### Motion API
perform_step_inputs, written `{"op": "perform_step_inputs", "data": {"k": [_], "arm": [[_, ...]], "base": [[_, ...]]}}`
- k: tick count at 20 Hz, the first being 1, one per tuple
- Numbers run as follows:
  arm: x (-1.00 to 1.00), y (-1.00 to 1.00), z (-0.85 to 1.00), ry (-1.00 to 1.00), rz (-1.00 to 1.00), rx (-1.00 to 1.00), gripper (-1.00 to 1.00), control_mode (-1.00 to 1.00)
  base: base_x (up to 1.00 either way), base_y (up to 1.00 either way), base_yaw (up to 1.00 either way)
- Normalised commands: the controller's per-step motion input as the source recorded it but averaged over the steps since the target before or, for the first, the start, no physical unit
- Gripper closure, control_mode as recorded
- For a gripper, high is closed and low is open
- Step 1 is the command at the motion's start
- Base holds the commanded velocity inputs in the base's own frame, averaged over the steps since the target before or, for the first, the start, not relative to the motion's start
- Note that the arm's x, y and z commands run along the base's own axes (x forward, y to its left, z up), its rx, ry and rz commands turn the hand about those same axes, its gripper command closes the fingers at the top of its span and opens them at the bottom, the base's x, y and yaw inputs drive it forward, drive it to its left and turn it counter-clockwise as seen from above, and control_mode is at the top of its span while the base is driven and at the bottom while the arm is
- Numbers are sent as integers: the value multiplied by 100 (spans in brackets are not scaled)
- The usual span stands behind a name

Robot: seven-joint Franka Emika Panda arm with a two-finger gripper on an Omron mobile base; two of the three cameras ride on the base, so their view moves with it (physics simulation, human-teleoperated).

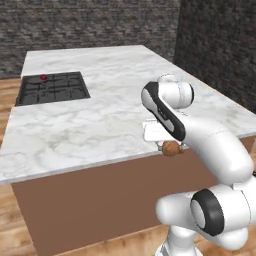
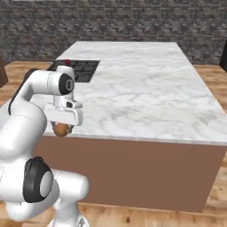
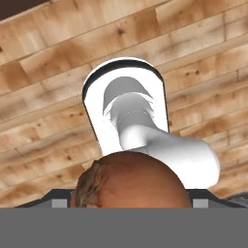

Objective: Place the pan on the front left burner on the stove. Then place the tomato and the onion in the pan and turn on the front left burner.

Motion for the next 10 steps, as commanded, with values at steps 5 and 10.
{"op": "perform_step_inputs", "data": {"k": [5,10], "arm": [[0,0,0,0,0,0,100,100],[0,0,0,0,0,0,100,100]], "base": [[0,100,0],[0,100,0]]}}
